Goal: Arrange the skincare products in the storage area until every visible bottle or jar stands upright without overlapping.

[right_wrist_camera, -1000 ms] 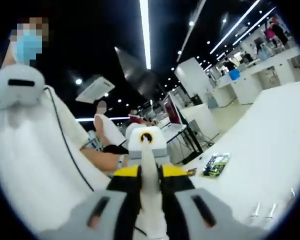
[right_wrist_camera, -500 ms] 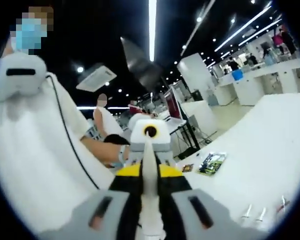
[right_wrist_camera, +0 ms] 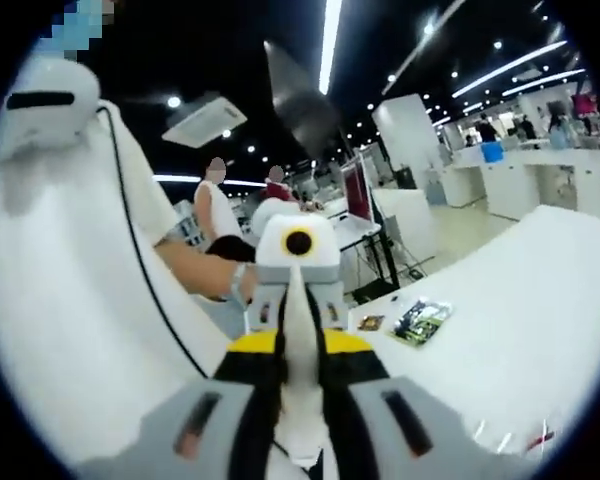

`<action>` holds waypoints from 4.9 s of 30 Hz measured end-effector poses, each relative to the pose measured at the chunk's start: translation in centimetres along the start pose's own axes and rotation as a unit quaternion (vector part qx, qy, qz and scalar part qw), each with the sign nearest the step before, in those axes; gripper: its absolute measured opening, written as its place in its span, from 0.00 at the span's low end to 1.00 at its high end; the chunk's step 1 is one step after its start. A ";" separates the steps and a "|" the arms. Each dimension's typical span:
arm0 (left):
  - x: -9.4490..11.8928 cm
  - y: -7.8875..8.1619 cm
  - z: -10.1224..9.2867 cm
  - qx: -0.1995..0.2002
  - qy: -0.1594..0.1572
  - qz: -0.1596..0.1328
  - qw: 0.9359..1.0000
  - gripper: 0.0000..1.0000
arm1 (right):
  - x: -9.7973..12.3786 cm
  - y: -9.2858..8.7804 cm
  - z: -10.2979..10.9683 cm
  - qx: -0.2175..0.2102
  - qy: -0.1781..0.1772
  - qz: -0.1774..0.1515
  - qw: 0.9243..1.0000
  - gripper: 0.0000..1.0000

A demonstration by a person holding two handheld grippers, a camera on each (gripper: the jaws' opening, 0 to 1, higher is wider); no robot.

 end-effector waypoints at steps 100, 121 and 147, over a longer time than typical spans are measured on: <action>12.4 -8.6 3.3 0.311 0.337 -0.153 0.875 0.19 | 1.1 -3.6 -35.3 0.126 -0.053 0.039 0.990 0.10; 11.6 -10.1 0.8 0.313 0.340 -0.154 0.874 0.19 | 1.3 -5.1 -35.3 0.121 -0.042 0.099 0.987 0.17; 7.8 -7.4 4.2 0.297 0.284 -0.154 0.899 0.19 | 8.9 -9.7 -28.5 -0.060 -0.276 -0.024 0.959 0.53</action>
Point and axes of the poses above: the point that each gripper's makers call its tool centre point, and the gripper's own axes: x roughly backward along the fingers, z roughly to its left, y roughly out of its top, the point moved 2 cm from there along x, roughly backward along the fingers, and after that the axes turned 1 degree about z, right-handed, at the moved point
